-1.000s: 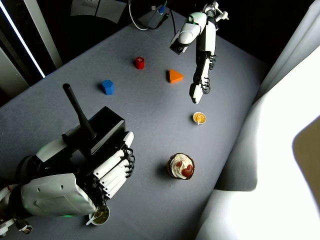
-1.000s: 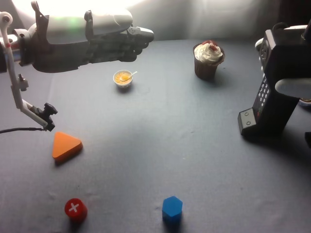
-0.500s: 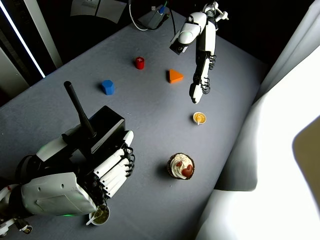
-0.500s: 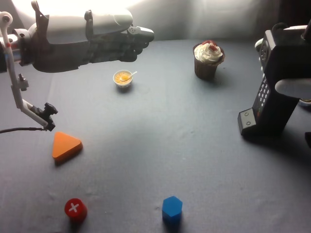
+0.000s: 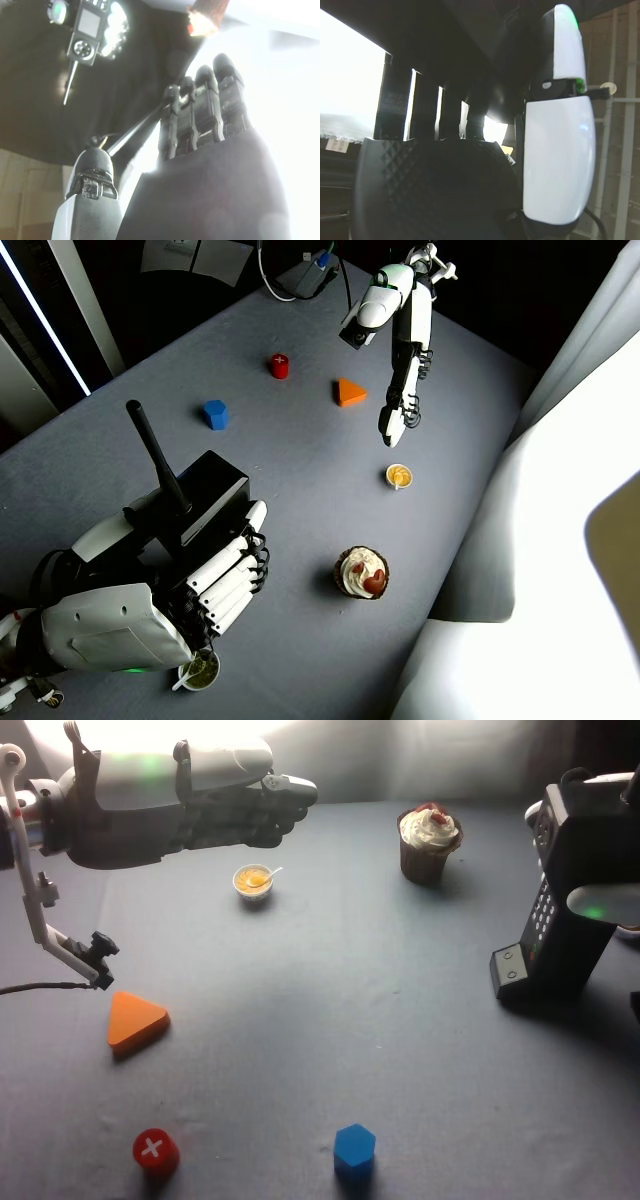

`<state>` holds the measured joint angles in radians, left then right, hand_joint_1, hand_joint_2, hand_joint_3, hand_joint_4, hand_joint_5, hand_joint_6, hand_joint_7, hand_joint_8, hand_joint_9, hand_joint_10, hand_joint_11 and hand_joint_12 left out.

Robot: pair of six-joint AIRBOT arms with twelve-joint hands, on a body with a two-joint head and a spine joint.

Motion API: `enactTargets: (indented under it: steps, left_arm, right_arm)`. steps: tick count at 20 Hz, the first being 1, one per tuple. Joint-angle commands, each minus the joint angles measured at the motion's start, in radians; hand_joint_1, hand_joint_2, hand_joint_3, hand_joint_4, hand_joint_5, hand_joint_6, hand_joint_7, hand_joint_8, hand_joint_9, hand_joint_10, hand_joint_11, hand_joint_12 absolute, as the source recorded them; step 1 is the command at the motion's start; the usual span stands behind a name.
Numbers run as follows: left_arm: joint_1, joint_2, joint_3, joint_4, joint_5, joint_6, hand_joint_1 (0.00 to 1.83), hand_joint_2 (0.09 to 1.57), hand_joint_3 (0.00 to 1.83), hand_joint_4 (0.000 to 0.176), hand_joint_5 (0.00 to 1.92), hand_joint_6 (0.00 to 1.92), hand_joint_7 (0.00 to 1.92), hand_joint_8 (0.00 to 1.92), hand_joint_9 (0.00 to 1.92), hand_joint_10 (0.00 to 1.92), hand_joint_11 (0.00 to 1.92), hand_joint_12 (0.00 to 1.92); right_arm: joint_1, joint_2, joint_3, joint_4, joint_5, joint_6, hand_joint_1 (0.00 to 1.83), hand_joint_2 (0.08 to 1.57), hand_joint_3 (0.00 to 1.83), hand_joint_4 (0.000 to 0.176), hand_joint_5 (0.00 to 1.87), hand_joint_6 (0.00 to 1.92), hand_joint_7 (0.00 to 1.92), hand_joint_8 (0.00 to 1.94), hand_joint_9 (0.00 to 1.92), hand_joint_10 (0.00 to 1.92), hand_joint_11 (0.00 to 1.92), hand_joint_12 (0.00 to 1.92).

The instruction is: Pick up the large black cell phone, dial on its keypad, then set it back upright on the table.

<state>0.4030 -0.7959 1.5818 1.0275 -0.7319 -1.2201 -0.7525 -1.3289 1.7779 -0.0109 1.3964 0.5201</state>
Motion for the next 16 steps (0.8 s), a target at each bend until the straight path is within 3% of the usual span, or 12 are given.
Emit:
enactTargets:
  steps: [1, 2, 3, 4, 5, 6, 7, 9, 10, 11, 13, 16]
  left_arm:
    - [-0.021, 0.001, -0.005, -0.076, -0.064, -0.003, 0.00, 1.17, 0.00, 0.000, 0.19, 0.00, 0.17, 0.00, 0.12, 0.00, 0.00, 0.27]
    - [-0.018, 0.001, -0.006, -0.076, -0.064, -0.003, 0.00, 1.17, 0.00, 0.000, 0.19, 0.00, 0.17, 0.00, 0.13, 0.00, 0.00, 0.27]
    - [-0.015, 0.001, -0.008, -0.076, -0.064, -0.004, 0.00, 1.18, 0.00, 0.000, 0.20, 0.00, 0.17, 0.00, 0.12, 0.00, 0.00, 0.28]
    - [-0.015, 0.001, -0.009, -0.076, -0.064, -0.004, 0.00, 1.18, 0.00, 0.000, 0.18, 0.00, 0.16, 0.00, 0.11, 0.00, 0.00, 0.25]
    - [-0.015, 0.001, -0.009, -0.076, -0.064, -0.003, 0.00, 1.18, 0.00, 0.000, 0.19, 0.00, 0.16, 0.00, 0.12, 0.00, 0.00, 0.26]
    - [-0.015, 0.002, -0.009, -0.077, -0.064, -0.003, 0.00, 1.18, 0.00, 0.000, 0.18, 0.00, 0.16, 0.00, 0.12, 0.00, 0.00, 0.24]
    - [-0.015, 0.002, -0.009, -0.077, -0.064, -0.003, 0.00, 1.18, 0.00, 0.000, 0.19, 0.00, 0.17, 0.00, 0.13, 0.00, 0.00, 0.28]
    - [-0.015, 0.002, -0.009, -0.080, -0.064, -0.003, 0.00, 1.18, 0.00, 0.000, 0.19, 0.00, 0.17, 0.00, 0.12, 0.00, 0.00, 0.29]
    - [-0.015, 0.002, -0.009, -0.080, -0.064, -0.002, 0.00, 1.18, 0.00, 0.000, 0.19, 0.00, 0.17, 0.00, 0.13, 0.00, 0.00, 0.30]
    - [-0.015, 0.002, -0.009, -0.080, -0.064, -0.002, 0.00, 1.19, 0.00, 0.000, 0.18, 0.00, 0.16, 0.00, 0.12, 0.00, 0.00, 0.29]
    - [-0.015, 0.003, -0.010, -0.080, -0.064, -0.002, 0.00, 1.19, 0.00, 0.000, 0.19, 0.00, 0.17, 0.00, 0.13, 0.00, 0.00, 0.30]
    - [-0.014, 0.003, -0.012, -0.080, -0.064, -0.002, 0.00, 1.18, 0.00, 0.000, 0.19, 0.00, 0.17, 0.00, 0.13, 0.00, 0.00, 0.33]
  right_arm:
    - [-0.002, 0.017, 0.002, 0.055, 0.119, 0.011, 1.38, 1.09, 0.00, 0.000, 0.90, 0.96, 1.02, 0.90, 1.09, 1.01, 0.99, 0.94]
    - [-0.002, 0.017, 0.002, 0.055, 0.119, 0.011, 1.36, 1.11, 0.01, 0.000, 0.84, 1.06, 0.95, 0.99, 1.02, 1.11, 0.94, 0.95]
    - [-0.002, 0.018, 0.002, 0.055, 0.120, 0.011, 1.23, 1.15, 0.00, 0.000, 0.84, 1.14, 0.94, 1.08, 0.95, 0.75, 0.91, 0.96]
    - [-0.002, 0.018, 0.002, 0.055, 0.121, 0.011, 1.20, 1.17, 0.00, 0.016, 0.87, 1.19, 0.88, 1.12, 0.93, 0.51, 0.83, 0.99]
    - [-0.002, 0.019, 0.002, 0.055, 0.124, 0.011, 1.15, 1.17, 0.00, 0.000, 0.87, 1.14, 0.81, 0.52, 0.89, 0.37, 0.70, 1.03]
    - [-0.002, 0.019, 0.002, 0.055, 0.125, 0.011, 1.14, 1.16, 0.00, 0.000, 0.88, 1.12, 0.85, 0.21, 0.88, 0.27, 0.62, 1.07]
    - [-0.002, 0.020, 0.002, 0.055, 0.126, 0.011, 1.14, 1.15, 0.00, 0.000, 0.89, 1.10, 0.86, 0.07, 0.85, 0.16, 0.55, 1.06]
    - [-0.002, 0.023, 0.002, 0.052, 0.126, 0.011, 1.14, 1.15, 0.00, 0.000, 0.89, 1.11, 0.80, 0.00, 0.79, 0.06, 0.44, 1.05]
    - [-0.003, 0.024, 0.002, 0.051, 0.128, 0.011, 1.12, 1.09, 0.00, 0.000, 0.77, 0.52, 0.78, 0.01, 0.76, 0.03, 0.39, 1.03]
    - [-0.005, 0.025, 0.002, 0.051, 0.129, 0.011, 1.11, 1.06, 0.00, 0.000, 0.79, 0.23, 0.77, 0.00, 0.74, 0.01, 0.36, 1.03]
    - [-0.006, 0.027, 0.001, 0.050, 0.129, 0.011, 1.08, 1.04, 0.00, 0.000, 0.80, 0.03, 0.71, 0.00, 0.68, 0.00, 0.28, 1.01]
    - [-0.007, 0.027, 0.000, 0.050, 0.129, 0.011, 1.05, 1.03, 0.00, 0.000, 0.78, 0.01, 0.69, 0.00, 0.66, 0.00, 0.26, 1.01]
